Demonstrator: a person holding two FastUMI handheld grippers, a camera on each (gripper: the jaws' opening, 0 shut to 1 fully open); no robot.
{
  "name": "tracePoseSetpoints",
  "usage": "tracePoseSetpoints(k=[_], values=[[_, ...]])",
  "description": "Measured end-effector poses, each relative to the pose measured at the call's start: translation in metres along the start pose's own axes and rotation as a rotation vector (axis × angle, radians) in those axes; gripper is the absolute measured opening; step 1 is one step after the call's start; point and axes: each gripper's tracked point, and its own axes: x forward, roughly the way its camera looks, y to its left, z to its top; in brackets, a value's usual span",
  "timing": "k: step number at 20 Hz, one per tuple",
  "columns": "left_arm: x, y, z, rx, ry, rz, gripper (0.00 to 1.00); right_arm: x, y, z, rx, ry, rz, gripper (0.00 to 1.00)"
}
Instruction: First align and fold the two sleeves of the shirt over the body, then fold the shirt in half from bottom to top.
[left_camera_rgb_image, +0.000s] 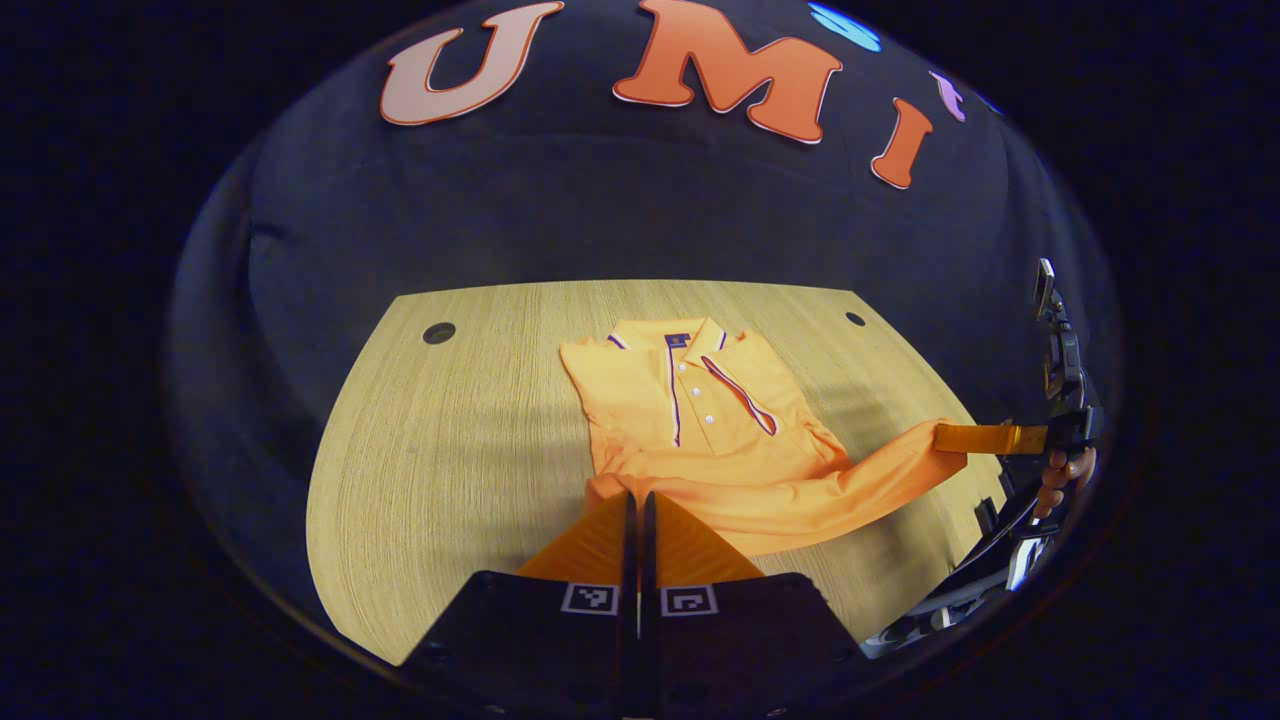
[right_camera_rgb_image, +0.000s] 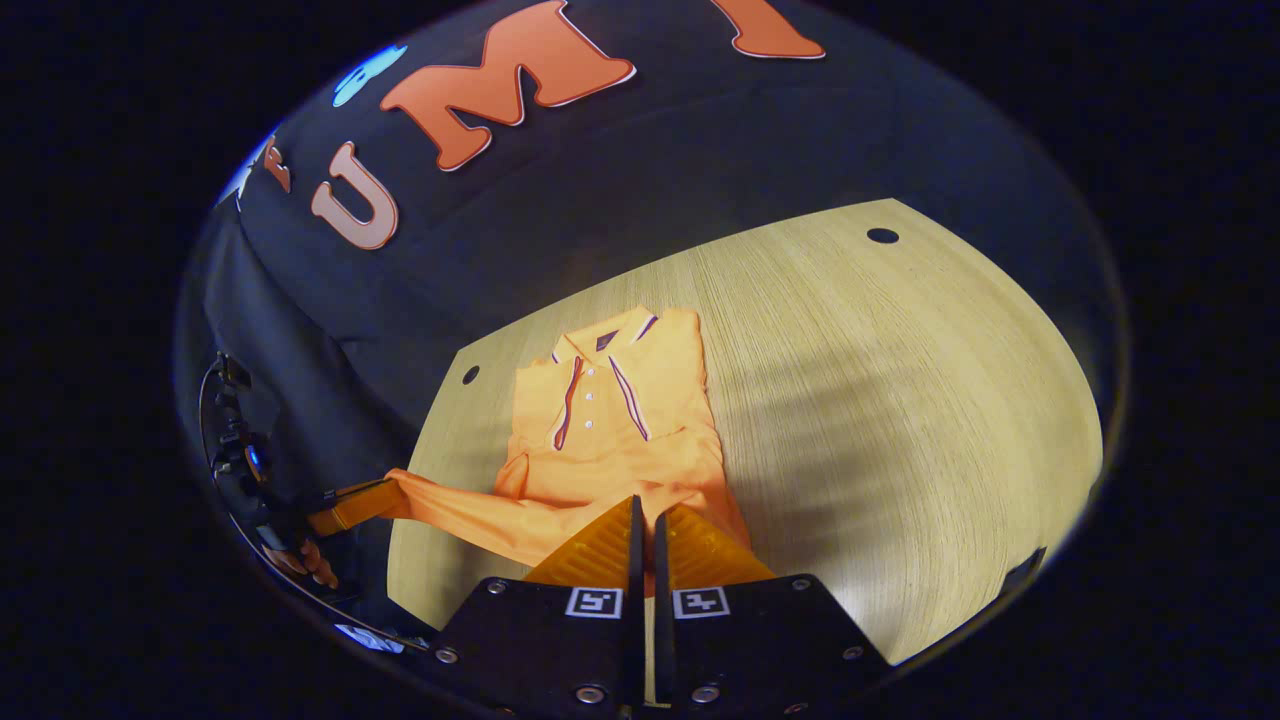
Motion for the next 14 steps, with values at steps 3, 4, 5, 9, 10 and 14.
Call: tracePoseSetpoints(k=[3, 4, 5, 9, 10, 14], values=[[0.022, 0.013, 0.028, 0.009, -0.014, -0.003, 0.01, 0.018, 0.006, 0.027, -0.019, -0.015, -0.015, 0.04], [0.029, 0.015, 0.039, 0.013, -0.023, -0.004, 0.01, 0.025, 0.009, 0.038, -0.025, -0.023, -0.02, 0.04], [0.036, 0.019, 0.049, 0.021, -0.025, -0.004, 0.01, 0.031, 0.012, 0.047, -0.03, -0.026, -0.022, 0.05], [0.069, 0.036, 0.084, 0.023, -0.037, 0.003, 0.01, 0.062, 0.021, 0.082, -0.039, -0.033, -0.031, 0.04], [0.079, 0.04, 0.095, 0.022, -0.04, 0.004, 0.01, 0.069, 0.02, 0.091, -0.045, -0.035, -0.04, 0.04], [0.12, 0.053, 0.124, 0.016, -0.042, 0.008, 0.01, 0.108, 0.019, 0.126, -0.044, -0.039, -0.059, 0.04]])
